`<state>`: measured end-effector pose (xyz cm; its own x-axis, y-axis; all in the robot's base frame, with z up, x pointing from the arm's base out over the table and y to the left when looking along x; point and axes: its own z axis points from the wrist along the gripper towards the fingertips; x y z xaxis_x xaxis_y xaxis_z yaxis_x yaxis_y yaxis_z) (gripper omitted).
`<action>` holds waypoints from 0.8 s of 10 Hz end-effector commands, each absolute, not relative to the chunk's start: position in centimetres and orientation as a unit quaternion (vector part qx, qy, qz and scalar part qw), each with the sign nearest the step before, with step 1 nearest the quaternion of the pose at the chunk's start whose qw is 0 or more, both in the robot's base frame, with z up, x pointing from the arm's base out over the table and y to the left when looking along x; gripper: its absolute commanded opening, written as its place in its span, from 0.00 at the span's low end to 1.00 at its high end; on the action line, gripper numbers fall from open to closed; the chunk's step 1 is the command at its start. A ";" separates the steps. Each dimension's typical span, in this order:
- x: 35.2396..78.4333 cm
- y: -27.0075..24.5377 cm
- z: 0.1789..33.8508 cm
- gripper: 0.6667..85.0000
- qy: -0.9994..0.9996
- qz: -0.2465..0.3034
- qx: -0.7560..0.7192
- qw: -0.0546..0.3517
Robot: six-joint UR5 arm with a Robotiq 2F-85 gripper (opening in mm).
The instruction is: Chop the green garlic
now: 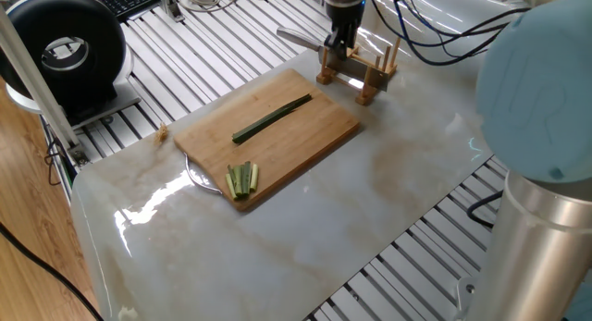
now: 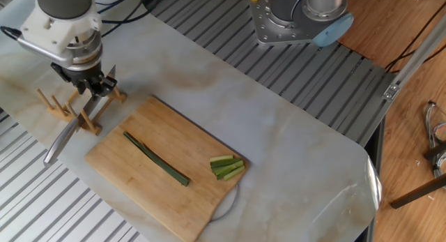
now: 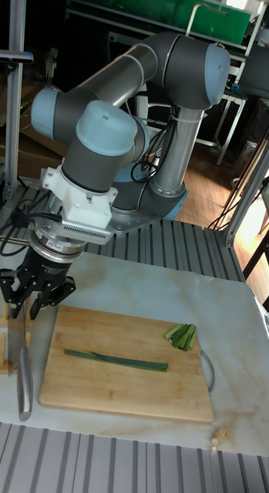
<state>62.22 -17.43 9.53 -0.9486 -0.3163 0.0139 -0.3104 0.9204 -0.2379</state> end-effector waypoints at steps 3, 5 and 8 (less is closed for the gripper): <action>62.0 -18.0 8.0 0.38 0.980 -0.119 -0.161 0.014; 62.0 -18.5 7.6 0.38 0.979 -0.123 -0.163 0.016; 61.8 -17.9 7.0 0.38 0.980 -0.118 -0.161 0.019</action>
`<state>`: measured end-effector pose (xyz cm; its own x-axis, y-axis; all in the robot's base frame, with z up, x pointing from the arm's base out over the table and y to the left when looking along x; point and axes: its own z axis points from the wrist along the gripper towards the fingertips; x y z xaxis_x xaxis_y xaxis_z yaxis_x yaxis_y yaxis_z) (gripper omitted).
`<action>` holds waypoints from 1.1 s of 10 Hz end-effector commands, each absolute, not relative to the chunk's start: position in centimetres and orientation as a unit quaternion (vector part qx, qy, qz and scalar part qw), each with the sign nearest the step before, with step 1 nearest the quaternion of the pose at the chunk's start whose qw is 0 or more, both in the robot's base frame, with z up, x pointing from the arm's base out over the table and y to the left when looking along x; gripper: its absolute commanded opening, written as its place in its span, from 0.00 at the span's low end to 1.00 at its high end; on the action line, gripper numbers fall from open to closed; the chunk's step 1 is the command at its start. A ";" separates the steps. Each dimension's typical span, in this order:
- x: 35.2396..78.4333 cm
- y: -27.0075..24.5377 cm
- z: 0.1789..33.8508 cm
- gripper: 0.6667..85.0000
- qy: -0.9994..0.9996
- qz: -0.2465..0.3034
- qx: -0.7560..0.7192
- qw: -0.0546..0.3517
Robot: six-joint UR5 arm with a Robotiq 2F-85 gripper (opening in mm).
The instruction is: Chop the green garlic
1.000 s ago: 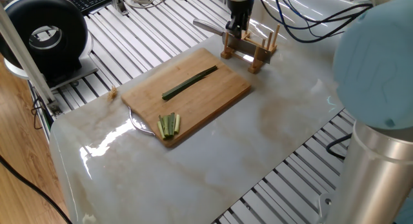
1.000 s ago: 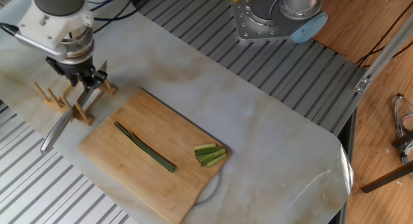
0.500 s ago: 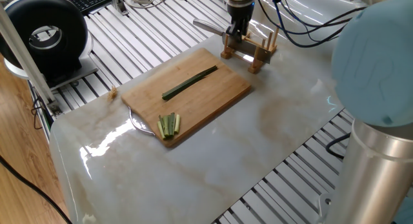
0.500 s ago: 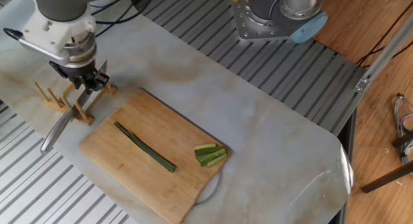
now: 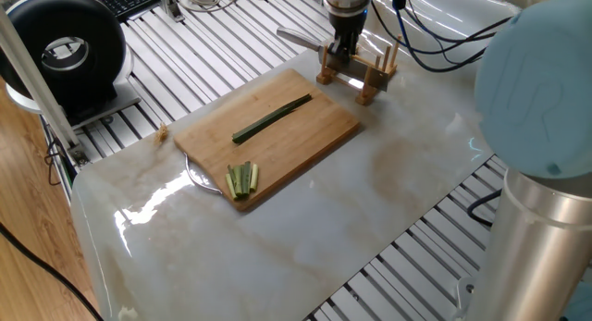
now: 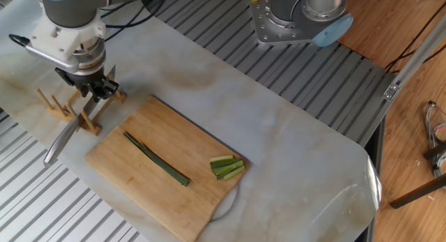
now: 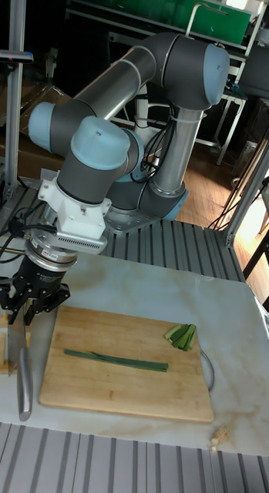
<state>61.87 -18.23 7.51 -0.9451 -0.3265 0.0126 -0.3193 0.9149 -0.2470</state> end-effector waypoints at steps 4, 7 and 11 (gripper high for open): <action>61.7 -18.4 6.5 0.38 0.978 -0.131 -0.163 0.024; 61.4 -18.7 6.2 0.37 0.977 -0.132 -0.165 0.025; 61.3 -18.9 5.4 0.36 0.977 -0.135 -0.161 0.028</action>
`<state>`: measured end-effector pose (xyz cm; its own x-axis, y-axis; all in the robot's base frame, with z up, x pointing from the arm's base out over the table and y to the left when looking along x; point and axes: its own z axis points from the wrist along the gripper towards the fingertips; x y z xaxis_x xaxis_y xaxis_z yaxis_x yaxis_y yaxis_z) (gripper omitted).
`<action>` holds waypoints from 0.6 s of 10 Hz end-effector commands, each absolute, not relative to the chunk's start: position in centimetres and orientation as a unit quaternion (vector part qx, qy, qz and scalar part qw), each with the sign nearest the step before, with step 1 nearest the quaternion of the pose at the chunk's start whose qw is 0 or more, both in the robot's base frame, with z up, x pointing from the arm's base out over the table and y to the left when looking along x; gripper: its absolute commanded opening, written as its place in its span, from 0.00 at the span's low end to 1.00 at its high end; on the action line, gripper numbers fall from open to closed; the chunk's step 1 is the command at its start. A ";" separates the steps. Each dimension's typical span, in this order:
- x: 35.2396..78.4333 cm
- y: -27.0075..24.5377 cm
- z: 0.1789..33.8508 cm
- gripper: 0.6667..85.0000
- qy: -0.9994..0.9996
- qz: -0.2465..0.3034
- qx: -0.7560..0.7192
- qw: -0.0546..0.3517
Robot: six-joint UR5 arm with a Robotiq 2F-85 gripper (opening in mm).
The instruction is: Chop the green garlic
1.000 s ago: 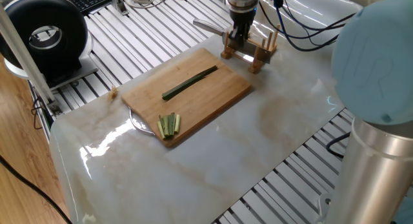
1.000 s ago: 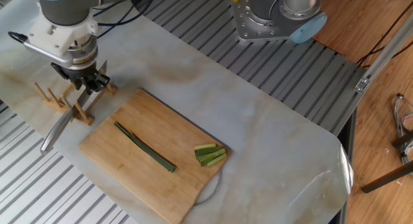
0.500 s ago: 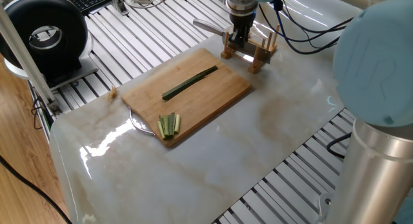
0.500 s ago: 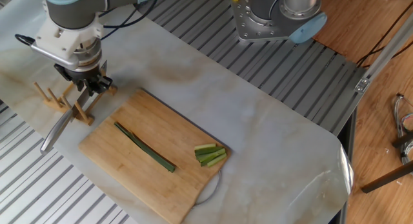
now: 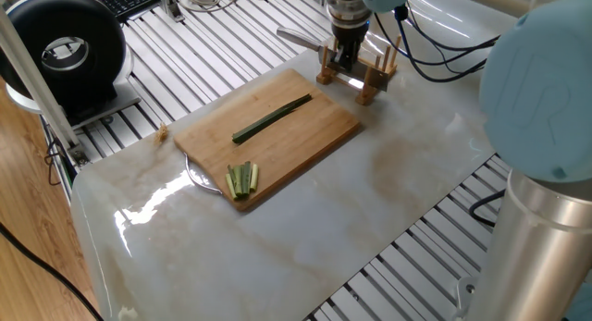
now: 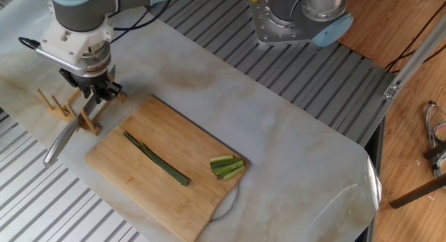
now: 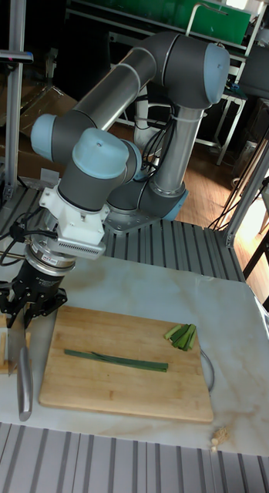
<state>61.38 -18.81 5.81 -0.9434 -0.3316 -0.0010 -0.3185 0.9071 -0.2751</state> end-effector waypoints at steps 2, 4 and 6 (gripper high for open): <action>61.2 -18.9 5.3 0.35 0.977 -0.135 -0.161 0.028; 61.1 -18.9 5.4 0.35 0.977 -0.135 -0.161 0.028; 61.1 -18.8 5.8 0.35 0.977 -0.134 -0.162 0.028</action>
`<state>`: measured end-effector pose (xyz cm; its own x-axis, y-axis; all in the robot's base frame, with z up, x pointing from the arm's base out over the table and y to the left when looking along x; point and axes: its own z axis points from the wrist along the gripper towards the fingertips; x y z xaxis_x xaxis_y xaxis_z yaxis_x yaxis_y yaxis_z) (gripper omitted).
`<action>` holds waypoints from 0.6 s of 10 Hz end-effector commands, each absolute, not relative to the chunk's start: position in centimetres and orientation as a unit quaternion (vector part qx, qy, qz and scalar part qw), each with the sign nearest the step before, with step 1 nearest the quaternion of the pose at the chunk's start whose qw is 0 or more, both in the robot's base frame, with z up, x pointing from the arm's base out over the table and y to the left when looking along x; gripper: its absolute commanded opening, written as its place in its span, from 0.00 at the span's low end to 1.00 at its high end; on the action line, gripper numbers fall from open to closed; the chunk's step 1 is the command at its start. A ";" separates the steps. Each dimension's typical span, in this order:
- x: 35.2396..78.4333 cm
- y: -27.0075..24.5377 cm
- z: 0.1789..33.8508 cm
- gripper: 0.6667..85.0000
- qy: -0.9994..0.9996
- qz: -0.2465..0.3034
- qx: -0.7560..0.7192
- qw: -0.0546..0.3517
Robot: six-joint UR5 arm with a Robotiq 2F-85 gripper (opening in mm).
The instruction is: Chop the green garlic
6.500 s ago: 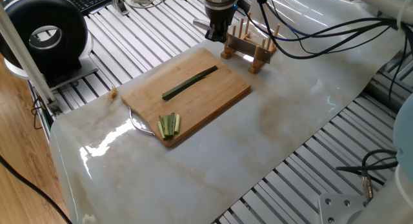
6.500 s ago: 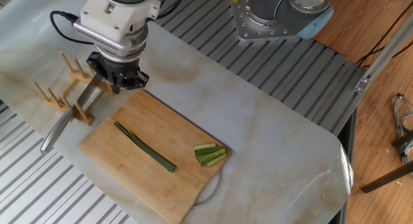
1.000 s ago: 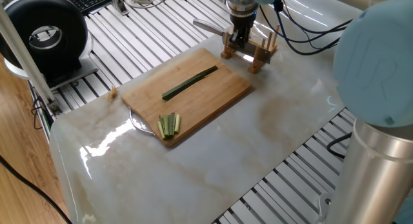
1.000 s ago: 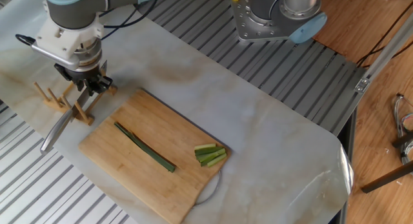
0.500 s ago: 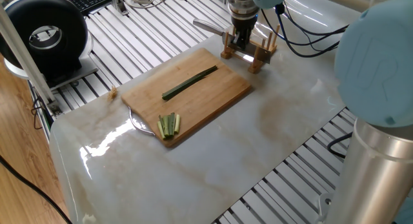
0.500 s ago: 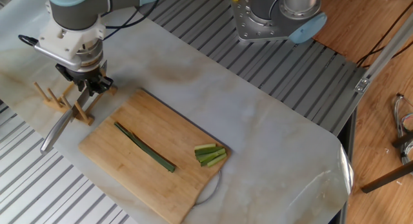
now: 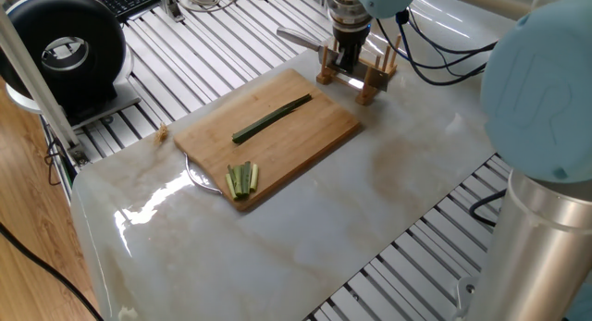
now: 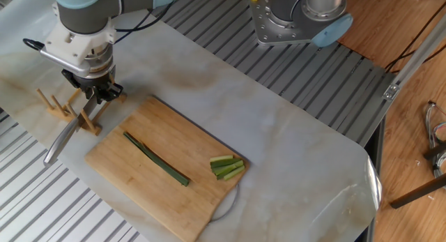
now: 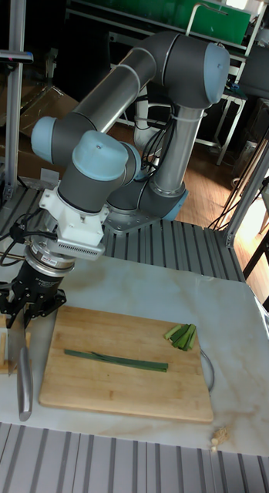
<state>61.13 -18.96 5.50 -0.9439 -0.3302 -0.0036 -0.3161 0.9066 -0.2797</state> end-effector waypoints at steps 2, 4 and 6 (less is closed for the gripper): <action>60.9 -18.8 6.2 0.35 0.977 -0.134 -0.163 0.026; 61.2 -18.5 6.2 0.35 0.977 -0.135 -0.161 0.026; 61.6 -18.4 6.5 0.35 0.977 -0.142 -0.159 0.023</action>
<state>61.23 -18.68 6.20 -0.9447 -0.3280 0.0013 -0.3149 0.9057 -0.2838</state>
